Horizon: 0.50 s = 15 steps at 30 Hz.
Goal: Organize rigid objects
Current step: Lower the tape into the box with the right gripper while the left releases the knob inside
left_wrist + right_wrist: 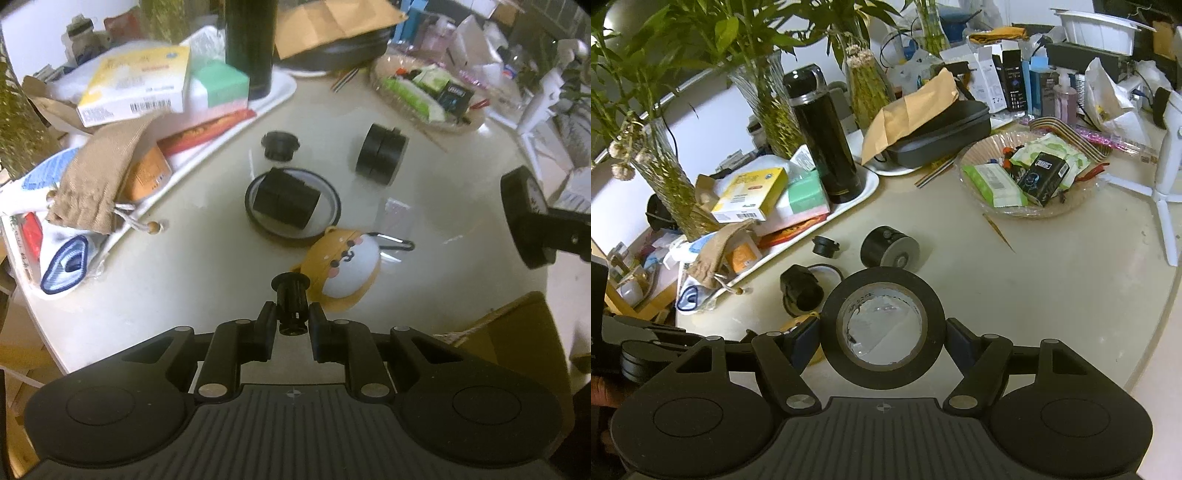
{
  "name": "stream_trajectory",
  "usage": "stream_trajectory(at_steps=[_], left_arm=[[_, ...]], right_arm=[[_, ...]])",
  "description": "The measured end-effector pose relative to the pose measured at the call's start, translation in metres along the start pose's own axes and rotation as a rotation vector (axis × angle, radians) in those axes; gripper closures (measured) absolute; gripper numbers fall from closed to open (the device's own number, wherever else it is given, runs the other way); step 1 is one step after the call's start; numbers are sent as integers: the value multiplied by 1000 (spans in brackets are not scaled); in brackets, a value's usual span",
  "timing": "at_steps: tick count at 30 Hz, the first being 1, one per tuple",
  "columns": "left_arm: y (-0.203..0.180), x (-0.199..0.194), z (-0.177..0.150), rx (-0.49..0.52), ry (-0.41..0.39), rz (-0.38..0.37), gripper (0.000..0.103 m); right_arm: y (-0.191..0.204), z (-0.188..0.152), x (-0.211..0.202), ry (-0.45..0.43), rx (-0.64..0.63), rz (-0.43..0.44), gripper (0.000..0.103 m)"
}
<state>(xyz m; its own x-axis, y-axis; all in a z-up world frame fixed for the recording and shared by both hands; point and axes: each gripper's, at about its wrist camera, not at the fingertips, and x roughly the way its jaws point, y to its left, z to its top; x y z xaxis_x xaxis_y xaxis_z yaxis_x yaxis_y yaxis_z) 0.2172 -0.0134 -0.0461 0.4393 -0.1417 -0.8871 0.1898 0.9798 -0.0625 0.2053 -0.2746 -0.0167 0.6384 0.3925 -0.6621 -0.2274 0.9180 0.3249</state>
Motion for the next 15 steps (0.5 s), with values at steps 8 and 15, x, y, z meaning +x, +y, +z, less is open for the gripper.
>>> stream_trajectory(at_steps=[8,15], left_arm=[[-6,-25,-10,9,-51,-38,84],[-13,-50,-23,27,-87,-55,84]], right_arm=[[7,-16,-18,-10,-5,38,28],[10,-30,-31,-1,5,40,28]])
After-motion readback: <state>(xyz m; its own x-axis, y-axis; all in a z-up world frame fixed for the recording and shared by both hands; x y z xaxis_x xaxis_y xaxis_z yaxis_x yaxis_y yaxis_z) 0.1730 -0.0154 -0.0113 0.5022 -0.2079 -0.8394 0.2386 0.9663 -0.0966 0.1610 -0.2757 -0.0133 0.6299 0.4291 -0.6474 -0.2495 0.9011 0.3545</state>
